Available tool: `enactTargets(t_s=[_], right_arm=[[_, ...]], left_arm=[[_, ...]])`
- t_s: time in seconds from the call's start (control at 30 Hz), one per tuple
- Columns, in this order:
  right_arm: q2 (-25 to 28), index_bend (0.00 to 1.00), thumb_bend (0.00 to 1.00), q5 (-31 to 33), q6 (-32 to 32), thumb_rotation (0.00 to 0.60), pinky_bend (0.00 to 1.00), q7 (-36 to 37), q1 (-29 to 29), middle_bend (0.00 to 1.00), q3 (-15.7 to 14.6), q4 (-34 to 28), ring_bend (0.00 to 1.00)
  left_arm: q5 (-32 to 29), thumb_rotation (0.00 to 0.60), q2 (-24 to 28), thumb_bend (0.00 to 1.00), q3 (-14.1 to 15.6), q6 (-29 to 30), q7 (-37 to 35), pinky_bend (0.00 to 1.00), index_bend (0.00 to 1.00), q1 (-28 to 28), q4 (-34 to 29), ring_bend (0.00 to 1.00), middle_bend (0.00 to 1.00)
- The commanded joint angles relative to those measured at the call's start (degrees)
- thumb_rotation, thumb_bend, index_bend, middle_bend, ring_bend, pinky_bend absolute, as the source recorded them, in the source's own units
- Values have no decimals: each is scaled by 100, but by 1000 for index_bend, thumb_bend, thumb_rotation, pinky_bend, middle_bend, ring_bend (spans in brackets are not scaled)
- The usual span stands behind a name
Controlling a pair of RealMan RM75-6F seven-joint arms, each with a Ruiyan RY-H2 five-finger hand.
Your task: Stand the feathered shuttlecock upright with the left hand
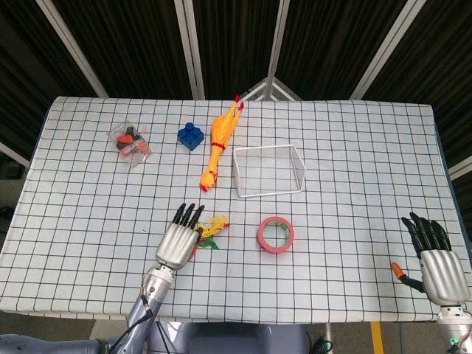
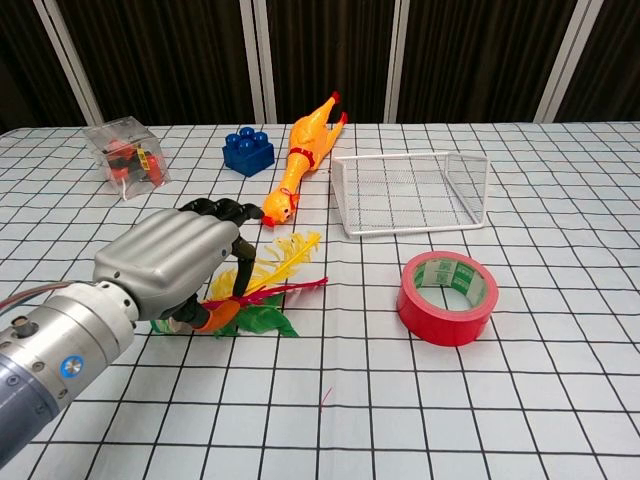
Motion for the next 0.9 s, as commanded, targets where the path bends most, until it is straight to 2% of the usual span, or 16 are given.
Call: enactTargets(t_s=[0.03, 0.33, 0.53, 0.9], right_arm=[[1, 0, 339, 2, 2, 600, 0, 1, -1, 0, 1, 2, 0], [9, 0, 339, 13, -11, 600, 0, 8, -2, 0, -2, -9, 0], [10, 0, 339, 14, -15, 600, 0, 3, -2, 0, -4, -8, 0], [15, 0, 339, 29, -26, 600, 0, -16, -4, 0, -5, -23, 0]], left_arm=[[6, 600, 12, 622, 18, 17, -20, 0, 583, -4, -15, 0, 56], [81, 600, 141, 633, 69, 95, -130, 0, 588, -13, -114, 0, 57], [172, 600, 319, 633, 3, 207, -298, 0, 589, -14, -365, 0, 58], [312, 600, 892, 633, -118, 421, -560, 0, 589, 46, -946, 0, 59]])
